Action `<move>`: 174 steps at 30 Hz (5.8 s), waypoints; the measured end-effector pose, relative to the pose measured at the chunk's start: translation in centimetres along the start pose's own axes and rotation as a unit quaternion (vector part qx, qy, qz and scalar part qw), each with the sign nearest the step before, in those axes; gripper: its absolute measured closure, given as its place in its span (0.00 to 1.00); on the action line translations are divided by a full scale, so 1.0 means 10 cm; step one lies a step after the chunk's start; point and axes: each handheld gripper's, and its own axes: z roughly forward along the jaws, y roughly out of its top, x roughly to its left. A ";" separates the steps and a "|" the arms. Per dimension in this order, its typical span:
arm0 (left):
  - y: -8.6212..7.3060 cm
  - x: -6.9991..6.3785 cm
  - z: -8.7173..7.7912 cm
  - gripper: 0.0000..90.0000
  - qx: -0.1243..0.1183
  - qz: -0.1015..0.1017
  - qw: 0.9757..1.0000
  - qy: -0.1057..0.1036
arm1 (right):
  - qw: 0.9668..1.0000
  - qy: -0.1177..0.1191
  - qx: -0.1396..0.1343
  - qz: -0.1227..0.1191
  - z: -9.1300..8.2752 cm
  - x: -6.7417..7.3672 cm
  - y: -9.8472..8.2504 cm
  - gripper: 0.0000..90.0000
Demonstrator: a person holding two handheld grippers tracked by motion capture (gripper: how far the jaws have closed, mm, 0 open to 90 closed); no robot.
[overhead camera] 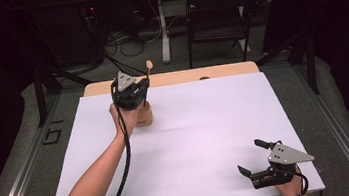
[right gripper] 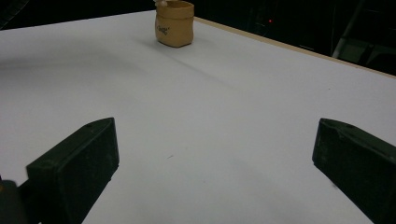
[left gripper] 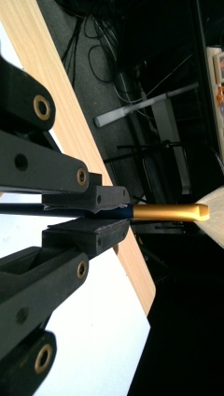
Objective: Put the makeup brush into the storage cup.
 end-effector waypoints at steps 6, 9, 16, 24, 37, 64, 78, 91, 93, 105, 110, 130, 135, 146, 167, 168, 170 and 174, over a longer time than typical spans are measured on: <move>0.02 0.04 0.02 0.92 -0.002 0.002 1.000 0.006 | 1.000 0.001 -0.002 0.001 0.00 0.00 0.00 0.00; 0.02 0.06 0.04 0.93 -0.002 0.003 1.000 0.011 | 1.000 0.001 -0.002 0.001 0.00 0.00 0.00 0.00; 0.02 0.09 0.08 0.92 -0.002 0.002 1.000 0.018 | 1.000 0.003 -0.001 0.002 0.00 -0.01 0.00 0.00; -0.04 0.15 0.13 0.92 0.003 -0.012 1.000 0.023 | 1.000 0.001 -0.003 0.004 0.00 -0.01 0.00 0.00; -0.12 0.20 0.16 0.92 0.020 -0.019 0.999 0.026 | 1.000 0.001 -0.006 0.002 0.00 -0.01 0.00 0.00; -0.21 0.24 0.19 0.92 0.040 -0.031 0.998 0.022 | 1.000 0.002 -0.006 0.002 -0.01 -0.01 0.00 0.00; -0.22 0.26 0.20 0.92 0.048 -0.031 0.998 0.026 | 1.000 0.002 -0.004 0.003 -0.01 -0.01 0.00 0.00; -0.23 0.27 0.21 0.92 0.053 -0.040 0.998 0.023 | 1.000 0.001 -0.007 0.004 0.00 -0.01 0.00 0.00; -0.24 0.27 0.21 0.92 0.054 -0.041 0.997 0.025 | 1.000 0.002 -0.006 0.004 -0.01 -0.01 0.00 0.00; -0.27 0.29 0.22 0.70 0.077 -0.047 0.996 0.010 | 1.000 0.002 -0.008 0.004 -0.01 -0.02 0.00 0.00; -0.25 0.32 0.16 0.40 0.085 -0.048 0.995 0.004 | 1.000 0.002 -0.005 0.005 -0.01 -0.03 -0.01 0.00; -0.18 0.23 -0.20 0.01 0.081 -0.007 0.996 -0.031 | 1.000 0.003 -0.017 0.004 -0.03 -0.01 0.00 0.00; -0.17 0.20 -0.29 0.00 0.075 0.000 0.996 -0.046 | 1.000 0.003 -0.018 0.008 -0.04 -0.01 0.00 0.00; -0.23 0.13 -0.52 0.00 0.071 0.009 0.995 -0.070 | 1.000 0.002 -0.024 0.006 -0.03 0.00 0.00 0.00; -0.51 -0.07 -1.09 0.00 0.019 0.032 0.993 -0.112 | 1.000 0.002 -0.026 -0.002 -0.04 0.01 0.01 0.00; -0.51 -0.07 -1.09 0.00 0.019 0.032 0.993 -0.112 | 1.000 0.002 -0.025 -0.003 -0.04 0.01 0.01 0.00; -0.56 -0.08 -1.14 0.00 0.008 0.037 0.992 -0.119 | 1.000 0.002 -0.027 -0.002 -0.04 0.02 0.01 0.00; -0.67 -0.09 -1.26 0.00 -0.002 0.045 0.991 -0.125 | 1.000 0.003 -0.025 -0.005 -0.04 0.02 0.01 0.00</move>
